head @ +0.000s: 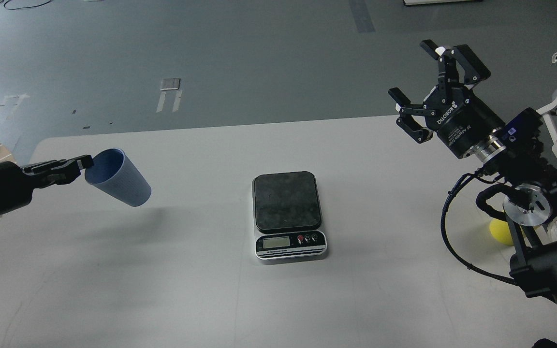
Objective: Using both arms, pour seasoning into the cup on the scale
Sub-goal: 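Lift the blue cup with the left gripper and carry it over the scale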
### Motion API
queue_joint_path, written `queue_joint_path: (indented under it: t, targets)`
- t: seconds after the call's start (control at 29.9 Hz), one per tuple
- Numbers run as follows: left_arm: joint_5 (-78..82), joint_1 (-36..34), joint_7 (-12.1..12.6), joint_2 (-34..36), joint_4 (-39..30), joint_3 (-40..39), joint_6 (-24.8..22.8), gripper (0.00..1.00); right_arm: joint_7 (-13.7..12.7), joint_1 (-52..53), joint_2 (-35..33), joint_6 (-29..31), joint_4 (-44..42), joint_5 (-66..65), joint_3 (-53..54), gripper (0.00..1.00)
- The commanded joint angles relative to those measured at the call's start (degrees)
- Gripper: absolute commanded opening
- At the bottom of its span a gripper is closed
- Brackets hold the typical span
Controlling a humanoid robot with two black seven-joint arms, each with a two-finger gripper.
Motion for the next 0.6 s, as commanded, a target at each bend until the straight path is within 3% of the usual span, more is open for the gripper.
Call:
queue_joint_path:
  t: [0.0, 0.57]
  targets:
    - [0.5, -3.2, 0.0, -2.7, -1.6, -0.1, -3.3, 0.0, 0.0, -0.1, -0.5, 0.0, 0.0, 0.1, 0.2, 1.0]
    - [11.4, -10.4, 0.0, -19.6, -1.7, 0.0, -4.2, 0.0, 0.0, -0.4, -0.6, 0.0, -0.2, 0.0, 0.9, 1.0]
